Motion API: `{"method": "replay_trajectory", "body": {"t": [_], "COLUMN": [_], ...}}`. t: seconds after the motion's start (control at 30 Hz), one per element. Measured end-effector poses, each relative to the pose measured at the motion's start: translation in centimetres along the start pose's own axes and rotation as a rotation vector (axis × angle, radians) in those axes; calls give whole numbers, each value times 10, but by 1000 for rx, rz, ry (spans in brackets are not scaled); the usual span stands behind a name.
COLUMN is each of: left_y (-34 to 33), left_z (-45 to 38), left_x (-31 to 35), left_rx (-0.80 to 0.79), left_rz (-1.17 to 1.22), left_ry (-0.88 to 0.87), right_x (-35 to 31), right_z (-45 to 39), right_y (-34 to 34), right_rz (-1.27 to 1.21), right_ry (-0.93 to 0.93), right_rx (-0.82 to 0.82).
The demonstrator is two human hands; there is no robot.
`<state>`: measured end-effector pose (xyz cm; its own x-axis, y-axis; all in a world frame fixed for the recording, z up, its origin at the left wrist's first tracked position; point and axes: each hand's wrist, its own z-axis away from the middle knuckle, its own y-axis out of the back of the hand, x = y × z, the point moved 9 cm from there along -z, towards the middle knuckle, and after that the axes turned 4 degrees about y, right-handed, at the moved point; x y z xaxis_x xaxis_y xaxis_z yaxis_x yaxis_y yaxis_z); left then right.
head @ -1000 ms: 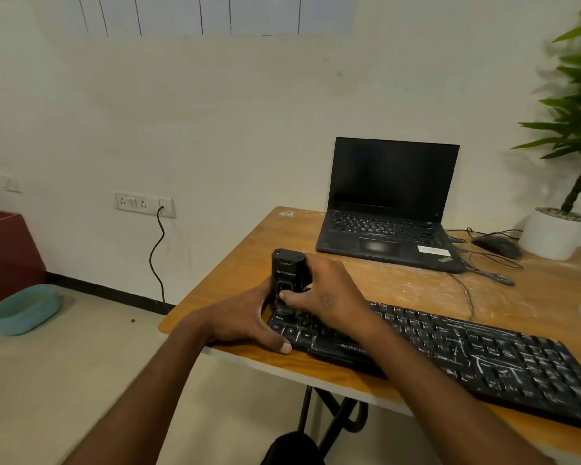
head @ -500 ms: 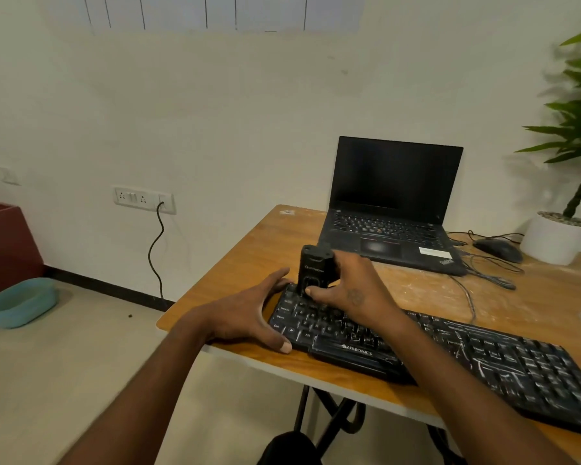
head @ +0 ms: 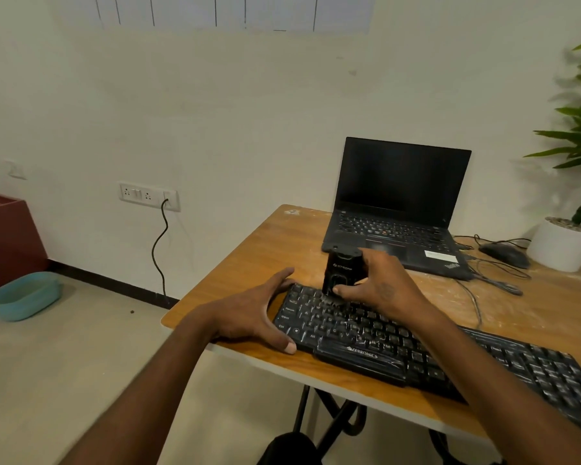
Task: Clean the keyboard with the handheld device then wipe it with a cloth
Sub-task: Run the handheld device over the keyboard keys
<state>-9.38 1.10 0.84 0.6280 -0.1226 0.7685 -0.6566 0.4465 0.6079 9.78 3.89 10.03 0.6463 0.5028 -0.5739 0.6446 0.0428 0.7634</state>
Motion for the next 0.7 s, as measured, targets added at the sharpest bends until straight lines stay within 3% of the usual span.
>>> {"method": "replay_trajectory", "body": {"t": [0.37,0.7], "left_y": [0,1], "left_z": [1,-2], "left_x": [5,-4], "left_rx": [-4,-1], "left_rz": [44,6], "left_ry": [-19,-3], "right_x": [-27,19], "right_z": [-36,3], "right_y": [-38,19], "right_rz": [-45,33], "right_ry": [65,-31], "right_rx": [40,50]}}
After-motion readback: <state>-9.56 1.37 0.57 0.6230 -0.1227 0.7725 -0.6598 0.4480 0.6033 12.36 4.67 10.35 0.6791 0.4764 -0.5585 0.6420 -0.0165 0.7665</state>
